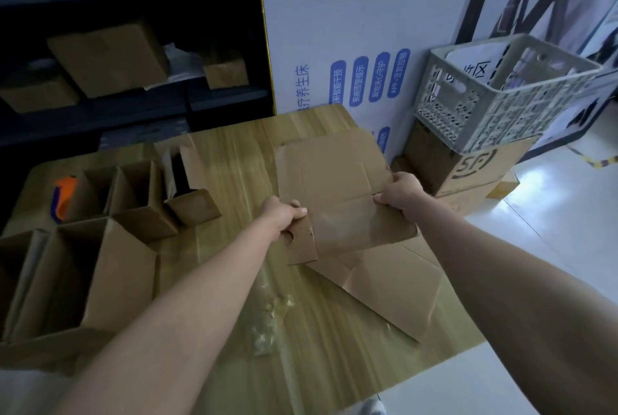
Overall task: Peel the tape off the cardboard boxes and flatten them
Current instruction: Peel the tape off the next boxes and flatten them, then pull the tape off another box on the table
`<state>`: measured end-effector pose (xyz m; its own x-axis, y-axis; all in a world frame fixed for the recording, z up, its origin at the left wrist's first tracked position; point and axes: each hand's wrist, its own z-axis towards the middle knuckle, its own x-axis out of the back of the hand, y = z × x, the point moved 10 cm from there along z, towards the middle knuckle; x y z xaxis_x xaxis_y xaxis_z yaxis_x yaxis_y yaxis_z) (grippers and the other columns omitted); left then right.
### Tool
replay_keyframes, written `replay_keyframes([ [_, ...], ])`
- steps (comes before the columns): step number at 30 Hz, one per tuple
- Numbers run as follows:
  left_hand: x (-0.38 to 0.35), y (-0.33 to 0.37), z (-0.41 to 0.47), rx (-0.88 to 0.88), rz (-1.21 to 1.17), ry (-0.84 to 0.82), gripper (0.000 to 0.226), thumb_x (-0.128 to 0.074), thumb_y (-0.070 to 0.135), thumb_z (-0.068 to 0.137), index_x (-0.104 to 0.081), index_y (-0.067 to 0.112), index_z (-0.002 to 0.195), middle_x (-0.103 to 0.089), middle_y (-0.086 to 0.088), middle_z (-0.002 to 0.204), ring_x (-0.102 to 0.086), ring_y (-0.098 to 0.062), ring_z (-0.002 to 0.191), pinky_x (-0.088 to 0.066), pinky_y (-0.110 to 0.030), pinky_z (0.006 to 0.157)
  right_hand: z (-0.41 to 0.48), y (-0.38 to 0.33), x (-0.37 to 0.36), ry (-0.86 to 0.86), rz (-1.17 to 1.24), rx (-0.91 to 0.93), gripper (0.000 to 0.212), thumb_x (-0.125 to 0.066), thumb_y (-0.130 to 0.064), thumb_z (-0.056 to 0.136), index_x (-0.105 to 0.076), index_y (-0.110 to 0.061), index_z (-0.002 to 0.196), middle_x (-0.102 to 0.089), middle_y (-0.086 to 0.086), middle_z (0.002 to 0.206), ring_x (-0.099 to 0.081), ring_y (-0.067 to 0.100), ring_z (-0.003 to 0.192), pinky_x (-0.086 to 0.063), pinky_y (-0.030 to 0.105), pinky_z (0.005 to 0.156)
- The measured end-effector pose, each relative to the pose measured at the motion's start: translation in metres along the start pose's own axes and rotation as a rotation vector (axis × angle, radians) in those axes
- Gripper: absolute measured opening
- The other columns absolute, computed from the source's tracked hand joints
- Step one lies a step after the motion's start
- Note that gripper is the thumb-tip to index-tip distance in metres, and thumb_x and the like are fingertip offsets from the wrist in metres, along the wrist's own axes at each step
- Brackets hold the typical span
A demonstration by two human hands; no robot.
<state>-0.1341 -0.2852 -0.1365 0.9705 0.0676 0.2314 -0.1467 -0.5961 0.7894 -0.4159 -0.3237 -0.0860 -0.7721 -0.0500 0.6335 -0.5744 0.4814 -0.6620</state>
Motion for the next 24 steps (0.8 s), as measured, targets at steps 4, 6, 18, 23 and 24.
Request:
replay_keyframes([
  [4, 0.013, 0.032, 0.030, -0.079, 0.026, 0.136, 0.068, -0.080, 0.014, 0.073, -0.039, 0.005, 0.128, -0.054, -0.005, 0.115, -0.056, -0.023, 0.099, -0.049, -0.032, 0.077, 0.036, -0.029, -0.001, 0.060, -0.051, 0.047, 0.056, -0.075, -0.020, 0.079, -0.052, -0.009, 0.128, -0.061, 0.010, 0.113, -0.058, 0.027, 0.101, -0.048, 0.035, 0.087],
  [6, 0.013, 0.047, 0.042, -0.091, 0.051, 0.164, 0.061, -0.079, 0.015, 0.074, -0.040, 0.010, 0.120, -0.050, -0.003, 0.104, -0.052, -0.020, 0.089, -0.044, -0.030, 0.063, 0.057, -0.039, -0.004, 0.055, -0.071, 0.075, 0.056, -0.073, -0.023, 0.081, -0.049, -0.011, 0.131, -0.060, 0.009, 0.114, -0.056, 0.025, 0.096, -0.046, 0.034, 0.084],
  [18, -0.021, 0.019, 0.133, 0.010, 0.164, 0.197, 0.045, -0.074, 0.008, 0.078, -0.054, 0.016, 0.118, -0.054, -0.006, 0.130, -0.053, -0.020, 0.102, -0.043, -0.029, 0.083, 0.171, -0.011, -0.059, -0.067, -0.242, 0.119, 0.058, -0.068, -0.035, 0.084, -0.046, -0.011, 0.131, -0.056, 0.011, 0.120, -0.055, 0.028, 0.104, -0.044, 0.035, 0.080],
  [23, -0.031, 0.002, 0.149, 0.047, 0.246, 0.190, 0.081, -0.073, 0.009, 0.080, -0.029, 0.015, 0.148, -0.040, -0.005, 0.147, -0.045, -0.025, 0.128, -0.040, -0.034, 0.104, 0.189, 0.004, -0.080, -0.104, -0.385, 0.091, 0.063, -0.065, -0.034, 0.085, -0.036, -0.015, 0.138, -0.046, 0.012, 0.133, -0.044, 0.032, 0.122, -0.041, 0.043, 0.100],
  [24, -0.032, -0.001, 0.149, 0.056, 0.253, 0.199, 0.082, -0.073, 0.010, 0.080, -0.028, 0.016, 0.149, -0.039, -0.005, 0.148, -0.044, -0.025, 0.130, -0.039, -0.034, 0.105, 0.191, 0.007, -0.084, -0.104, -0.414, 0.071, 0.064, -0.064, -0.034, 0.085, -0.035, -0.017, 0.139, -0.040, 0.013, 0.138, -0.038, 0.034, 0.127, -0.036, 0.045, 0.104],
])
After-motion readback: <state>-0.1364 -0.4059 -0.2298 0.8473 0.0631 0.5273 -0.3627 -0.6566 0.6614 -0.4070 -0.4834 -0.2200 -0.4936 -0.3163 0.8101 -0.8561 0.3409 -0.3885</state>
